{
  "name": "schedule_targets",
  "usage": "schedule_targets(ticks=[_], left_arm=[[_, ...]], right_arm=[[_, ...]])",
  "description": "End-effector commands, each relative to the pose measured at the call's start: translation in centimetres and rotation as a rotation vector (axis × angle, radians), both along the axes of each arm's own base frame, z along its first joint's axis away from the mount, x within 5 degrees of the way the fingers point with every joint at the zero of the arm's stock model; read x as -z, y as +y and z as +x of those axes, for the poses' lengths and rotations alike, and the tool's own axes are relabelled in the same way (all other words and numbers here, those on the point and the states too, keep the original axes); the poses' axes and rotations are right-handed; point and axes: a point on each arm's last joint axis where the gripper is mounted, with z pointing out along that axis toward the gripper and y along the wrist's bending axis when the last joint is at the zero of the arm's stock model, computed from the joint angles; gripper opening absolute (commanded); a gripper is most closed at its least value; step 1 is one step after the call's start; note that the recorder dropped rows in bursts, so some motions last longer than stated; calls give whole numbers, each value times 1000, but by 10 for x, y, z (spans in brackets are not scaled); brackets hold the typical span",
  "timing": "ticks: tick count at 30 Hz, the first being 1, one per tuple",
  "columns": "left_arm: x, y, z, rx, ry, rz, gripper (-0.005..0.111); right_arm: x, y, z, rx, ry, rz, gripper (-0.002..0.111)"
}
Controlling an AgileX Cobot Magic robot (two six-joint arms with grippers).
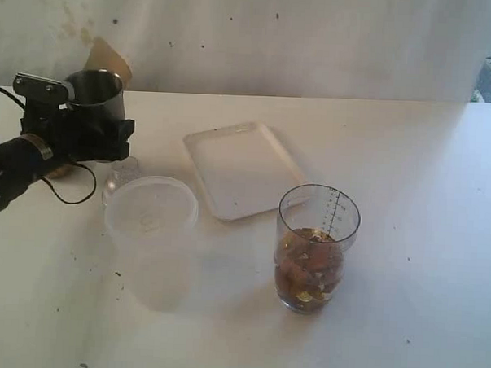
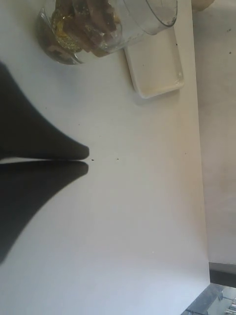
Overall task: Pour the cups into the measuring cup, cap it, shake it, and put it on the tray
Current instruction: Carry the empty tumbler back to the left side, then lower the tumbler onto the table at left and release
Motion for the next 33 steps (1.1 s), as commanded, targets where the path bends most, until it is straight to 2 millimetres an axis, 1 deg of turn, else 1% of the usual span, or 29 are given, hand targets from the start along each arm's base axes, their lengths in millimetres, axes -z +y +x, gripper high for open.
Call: schedule_targets(ticks=[1,5,6,9,12,16,17,19,21,22,23,27,28,30,33], left_arm=[[-1,-1,10,-12,-30,-25,0],[6,-4,16,-7,7,-80,0],[11,-5,16,10,34,-75,0],[17,-8,14,53,55,-39,0],[20,-10,12,91,70,-4,0],[20,-11,12,98,71,-2,0],[20,-9,13,68,74,-18,2],[19,-7,14,45,73,-35,10],[15,-7,15,35,44,-60,21],[10,-7,16,35,9,-81,27],[3,-7,16,32,-19,-94,28],[-13,-5,17,8,-67,-88,28],[-13,-3,18,-14,-61,-83,28],[-9,7,20,-129,-20,-83,28],[-8,7,20,-137,-12,-82,28]], right_arm=[[1,0,0,5,0,-2,0],[1,0,0,5,0,-2,0],[1,0,0,5,0,-2,0],[1,0,0,5,0,-2,0],[1,0,0,5,0,-2,0],[1,0,0,5,0,-2,0],[1,0,0,5,0,-2,0],[1,0,0,5,0,-2,0],[1,0,0,5,0,-2,0],[1,0,0,5,0,-2,0],[1,0,0,5,0,-2,0],[1,0,0,5,0,-2,0],[1,0,0,5,0,-2,0],[1,0,0,5,0,-2,0],[1,0,0,5,0,-2,0]])
